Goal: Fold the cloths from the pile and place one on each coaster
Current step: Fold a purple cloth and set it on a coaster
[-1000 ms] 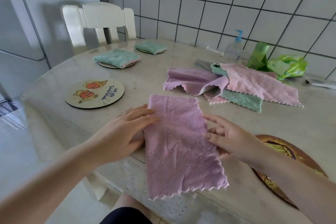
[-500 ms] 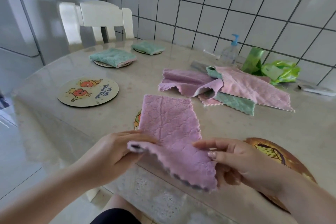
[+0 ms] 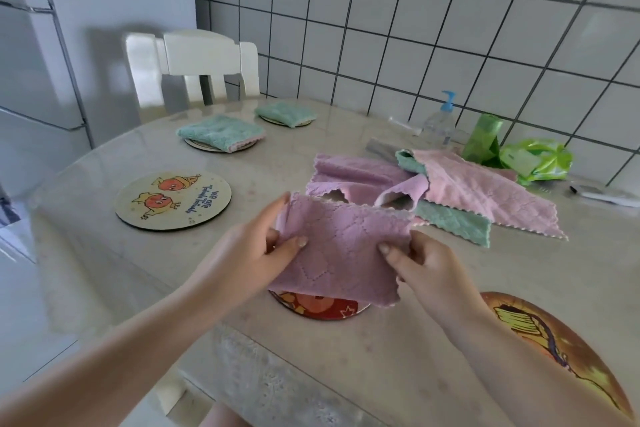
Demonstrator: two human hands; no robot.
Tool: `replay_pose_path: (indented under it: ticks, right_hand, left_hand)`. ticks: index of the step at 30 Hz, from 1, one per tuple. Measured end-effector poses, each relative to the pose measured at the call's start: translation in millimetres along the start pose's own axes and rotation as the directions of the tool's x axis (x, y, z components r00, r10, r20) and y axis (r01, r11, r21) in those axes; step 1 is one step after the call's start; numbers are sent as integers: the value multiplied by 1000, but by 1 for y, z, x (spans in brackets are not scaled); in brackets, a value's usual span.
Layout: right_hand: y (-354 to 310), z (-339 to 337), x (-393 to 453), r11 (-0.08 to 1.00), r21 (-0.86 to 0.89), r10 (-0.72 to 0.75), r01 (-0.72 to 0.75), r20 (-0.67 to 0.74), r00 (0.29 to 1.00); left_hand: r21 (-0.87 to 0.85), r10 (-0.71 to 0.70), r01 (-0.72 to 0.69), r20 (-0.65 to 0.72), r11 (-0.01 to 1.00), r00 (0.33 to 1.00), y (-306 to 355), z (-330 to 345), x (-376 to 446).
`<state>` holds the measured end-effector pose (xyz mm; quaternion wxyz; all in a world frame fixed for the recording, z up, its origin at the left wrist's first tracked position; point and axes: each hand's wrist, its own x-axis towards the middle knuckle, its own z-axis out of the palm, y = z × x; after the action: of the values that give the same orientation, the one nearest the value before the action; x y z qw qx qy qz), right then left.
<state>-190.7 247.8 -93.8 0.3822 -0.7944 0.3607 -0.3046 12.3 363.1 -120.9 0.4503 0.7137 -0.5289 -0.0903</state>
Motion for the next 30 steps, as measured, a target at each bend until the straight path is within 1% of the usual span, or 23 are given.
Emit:
replay_pose_path:
  ticks: [2, 6, 10, 13, 17, 21, 23, 25, 27, 28, 29, 30]
  right_hand:
    - [6, 7, 17, 999, -2, 54, -54, -19, 998]
    - [13, 19, 50, 992, -106, 70, -73, -27, 997]
    - [17, 27, 72, 971, -214, 110, -107, 1, 994]
    - [20, 29, 79, 956, -263, 128, -132, -29, 991]
    - [24, 33, 87, 933, -334, 116, -132, -66, 991]
    - [26, 34, 95, 924, -358, 120, -133, -59, 991]
    - [27, 32, 96, 929, -345, 124, -135, -54, 991]
    - [26, 29, 94, 936, -328, 103, -124, -79, 991]
    - [22, 27, 89, 930, -365, -4, -31, -96, 995]
    - [17, 26, 86, 916, -399, -81, 43, -78, 994]
    - [12, 28, 84, 893, -434, -148, 118, -36, 988]
    - [4, 31, 81, 866, -464, -199, 189, 27, 980]
  left_hand:
    - [24, -19, 20, -6, 1000, 1000, -4, -2, 10]
    - [107, -76, 74, 20, 991, 997, -9, -5, 25]
    - [111, -124, 118, 45, 987, 991, -13, -5, 35]
    - [123, -154, 145, 69, 982, 986, -16, -4, 45]
    - [161, -164, 152, 61, 975, 985, -16, -3, 54]
    - [296, -153, 131, 51, 946, 987, -22, 3, 58]
    - [319, -149, 128, 43, 939, 988, -23, 4, 59]
    - [329, -114, 100, 22, 939, 993, -23, 2, 60]
    - [363, -17, 16, -2, 932, 1000, -18, -1, 59]
    - [371, 58, -54, -1, 927, 998, -14, -2, 59]
    - [372, 127, -130, 31, 919, 991, -9, -1, 60]
    - [368, 171, -193, 92, 910, 981, -4, 1, 61]
